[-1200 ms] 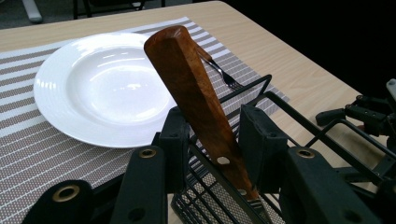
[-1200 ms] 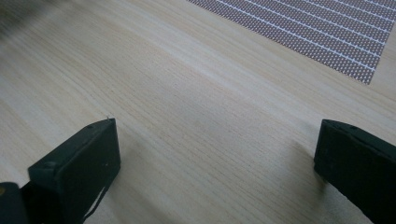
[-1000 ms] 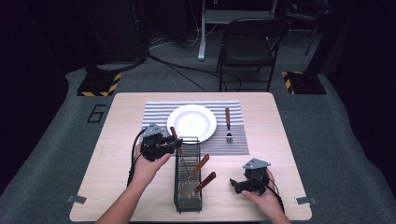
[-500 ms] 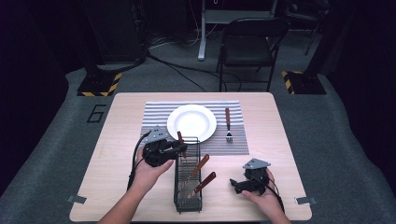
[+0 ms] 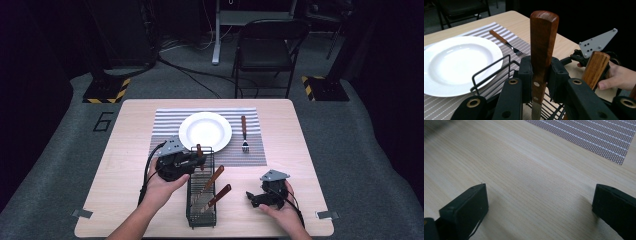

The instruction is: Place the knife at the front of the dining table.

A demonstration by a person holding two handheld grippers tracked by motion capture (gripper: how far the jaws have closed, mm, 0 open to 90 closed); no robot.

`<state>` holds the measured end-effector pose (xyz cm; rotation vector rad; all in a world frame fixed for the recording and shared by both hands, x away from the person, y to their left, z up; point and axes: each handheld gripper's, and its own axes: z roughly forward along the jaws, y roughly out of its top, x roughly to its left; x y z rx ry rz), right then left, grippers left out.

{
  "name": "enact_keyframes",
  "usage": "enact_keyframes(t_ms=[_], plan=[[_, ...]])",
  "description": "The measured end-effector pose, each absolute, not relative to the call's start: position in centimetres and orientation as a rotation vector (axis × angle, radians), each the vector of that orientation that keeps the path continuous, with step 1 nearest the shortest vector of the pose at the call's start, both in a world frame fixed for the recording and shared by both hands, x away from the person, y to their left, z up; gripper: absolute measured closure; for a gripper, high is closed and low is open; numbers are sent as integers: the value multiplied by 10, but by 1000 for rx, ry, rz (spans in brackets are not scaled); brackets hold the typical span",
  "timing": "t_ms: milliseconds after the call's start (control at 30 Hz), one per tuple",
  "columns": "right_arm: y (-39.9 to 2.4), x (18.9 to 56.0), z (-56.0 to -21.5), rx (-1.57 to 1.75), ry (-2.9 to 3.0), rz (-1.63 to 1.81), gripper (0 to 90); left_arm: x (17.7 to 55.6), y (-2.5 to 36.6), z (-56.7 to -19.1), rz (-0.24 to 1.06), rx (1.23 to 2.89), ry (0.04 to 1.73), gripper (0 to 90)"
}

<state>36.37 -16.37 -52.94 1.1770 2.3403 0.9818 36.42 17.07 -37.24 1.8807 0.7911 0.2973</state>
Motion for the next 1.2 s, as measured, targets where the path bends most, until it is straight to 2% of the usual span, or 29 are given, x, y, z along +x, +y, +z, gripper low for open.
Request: enact_keyframes(t_ms=[200, 1200], plan=[[-164, 364, -529, 1176, 2342, 980, 0, 366, 176, -362, 296, 1871, 816, 751], [-163, 363, -529, 1181, 2341, 980, 0, 358, 215, -298, 491, 1790, 864, 751]])
